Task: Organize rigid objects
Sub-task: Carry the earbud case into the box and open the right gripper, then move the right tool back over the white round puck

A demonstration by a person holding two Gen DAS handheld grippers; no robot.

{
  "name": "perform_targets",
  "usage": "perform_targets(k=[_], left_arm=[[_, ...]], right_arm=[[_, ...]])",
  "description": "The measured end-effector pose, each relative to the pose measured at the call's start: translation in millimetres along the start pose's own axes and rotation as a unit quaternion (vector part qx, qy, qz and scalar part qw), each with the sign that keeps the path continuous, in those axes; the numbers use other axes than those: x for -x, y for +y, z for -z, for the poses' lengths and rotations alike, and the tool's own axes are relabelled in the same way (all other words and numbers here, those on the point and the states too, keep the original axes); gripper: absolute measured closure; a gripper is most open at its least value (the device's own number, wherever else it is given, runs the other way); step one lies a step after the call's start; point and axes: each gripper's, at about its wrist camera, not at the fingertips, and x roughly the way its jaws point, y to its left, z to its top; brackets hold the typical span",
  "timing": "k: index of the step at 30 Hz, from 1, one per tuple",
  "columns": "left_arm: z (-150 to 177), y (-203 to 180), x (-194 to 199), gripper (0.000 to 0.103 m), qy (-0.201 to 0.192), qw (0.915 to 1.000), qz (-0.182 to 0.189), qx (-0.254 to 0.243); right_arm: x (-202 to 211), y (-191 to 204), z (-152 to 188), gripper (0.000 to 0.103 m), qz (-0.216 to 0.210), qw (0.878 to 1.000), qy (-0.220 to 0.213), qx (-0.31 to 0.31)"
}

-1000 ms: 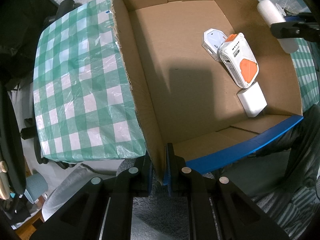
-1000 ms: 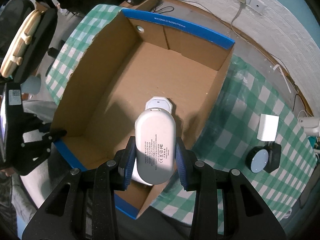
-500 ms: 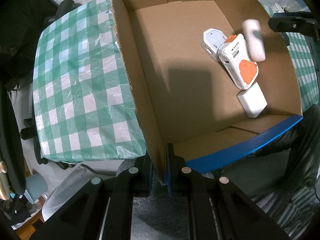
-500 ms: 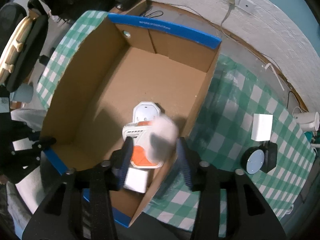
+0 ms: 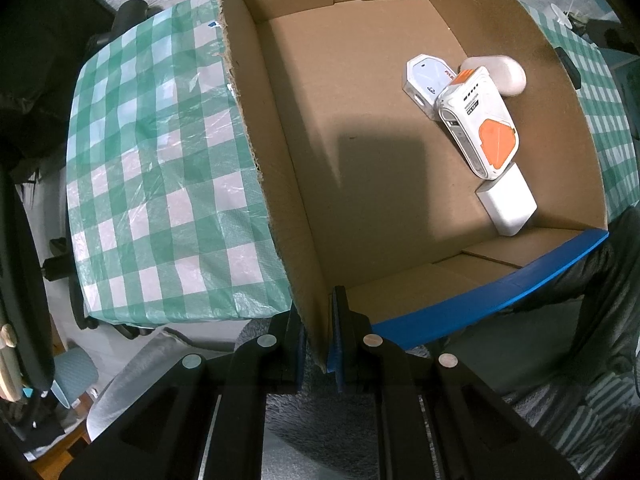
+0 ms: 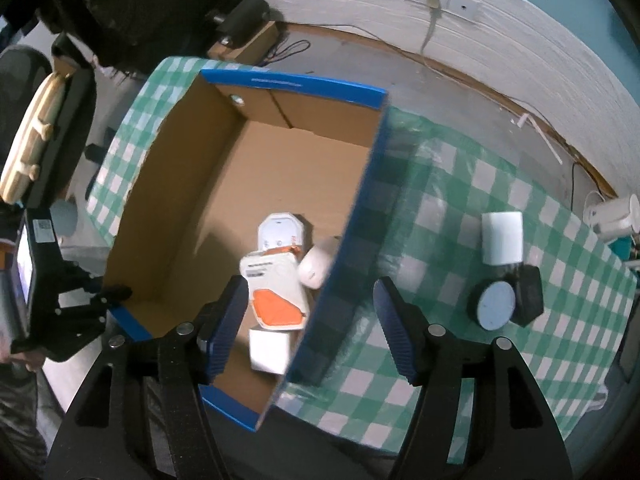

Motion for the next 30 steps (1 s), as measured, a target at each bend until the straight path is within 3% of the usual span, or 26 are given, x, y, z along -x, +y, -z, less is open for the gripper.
perform_targets(k=[11, 20, 30], left_arm=[[0.8, -0.4, -0.2, 0.093, 0.001, 1.0, 0.001, 0.002], [0.3, -1.9, 1.2, 0.093, 0.001, 1.0, -0.001, 0.001], [0.5, -1.6, 1.0, 0.093, 0.002, 1.0, 0.0, 0.002]], right_arm=[[4.5, -84.0, 17.4, 0.037, 0.015, 0.997, 0.009, -0.081], [-22.3, -161.7, 40.6, 0.036, 0.025, 0.986, 0.041, -0.159], [-57.8, -200.4, 56.3, 0.036, 0.021, 0.979, 0.058, -0.196]])
